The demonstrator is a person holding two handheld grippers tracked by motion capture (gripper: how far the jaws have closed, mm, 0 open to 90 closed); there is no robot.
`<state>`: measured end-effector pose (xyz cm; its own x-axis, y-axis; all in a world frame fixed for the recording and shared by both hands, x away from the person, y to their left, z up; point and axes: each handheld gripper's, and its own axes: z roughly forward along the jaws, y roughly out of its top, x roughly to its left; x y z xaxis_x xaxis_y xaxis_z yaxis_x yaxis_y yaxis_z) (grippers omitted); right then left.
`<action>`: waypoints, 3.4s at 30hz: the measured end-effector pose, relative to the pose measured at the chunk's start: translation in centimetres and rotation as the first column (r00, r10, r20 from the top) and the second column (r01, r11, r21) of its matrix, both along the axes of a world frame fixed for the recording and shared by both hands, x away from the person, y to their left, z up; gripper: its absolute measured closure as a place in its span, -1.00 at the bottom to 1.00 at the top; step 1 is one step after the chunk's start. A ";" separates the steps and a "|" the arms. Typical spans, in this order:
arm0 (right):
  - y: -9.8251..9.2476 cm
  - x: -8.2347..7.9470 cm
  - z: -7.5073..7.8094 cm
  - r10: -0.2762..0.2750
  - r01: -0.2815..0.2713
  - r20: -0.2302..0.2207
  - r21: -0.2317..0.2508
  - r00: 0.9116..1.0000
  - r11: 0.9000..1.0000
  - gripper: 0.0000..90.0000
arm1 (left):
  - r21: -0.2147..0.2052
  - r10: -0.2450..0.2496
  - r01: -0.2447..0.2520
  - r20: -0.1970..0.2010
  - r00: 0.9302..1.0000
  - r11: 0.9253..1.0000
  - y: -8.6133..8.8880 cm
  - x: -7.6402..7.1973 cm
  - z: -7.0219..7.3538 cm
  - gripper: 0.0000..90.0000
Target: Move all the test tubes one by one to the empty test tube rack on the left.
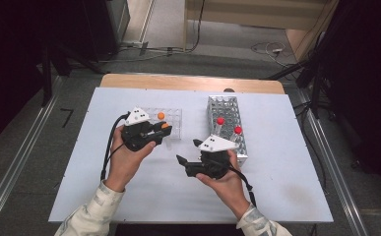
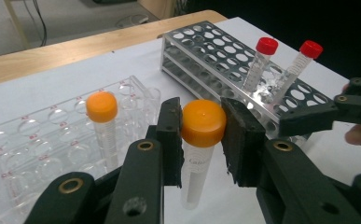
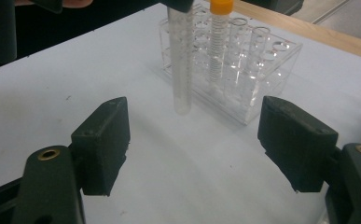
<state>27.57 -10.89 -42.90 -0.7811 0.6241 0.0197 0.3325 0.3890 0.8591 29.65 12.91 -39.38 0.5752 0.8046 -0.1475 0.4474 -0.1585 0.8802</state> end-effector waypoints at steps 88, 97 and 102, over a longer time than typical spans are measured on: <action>-4.5 -1.1 0.4 -0.070 0.070 0.020 0.009 0.997 0.998 -0.47 | -0.026 0.192 -0.192 0.008 0.981 0.981 3.2 3.6 0.0 -0.11; -8.5 -1.4 0.4 -0.158 0.157 0.023 0.024 0.987 0.987 -0.47 | -0.034 0.160 -0.160 -0.009 0.987 0.986 3.3 2.1 -0.9 -0.38; -10.2 -0.8 0.1 -0.222 0.222 0.032 0.017 0.974 0.975 -0.47 | -0.026 0.139 -0.139 -0.005 0.990 0.990 3.1 1.6 -0.9 -0.40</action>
<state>26.79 -21.13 -42.77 -0.6235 0.7818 0.0050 0.3799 0.2974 0.8759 31.22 16.02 -40.27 0.4574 0.8726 -0.1714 0.4662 -0.0712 0.8818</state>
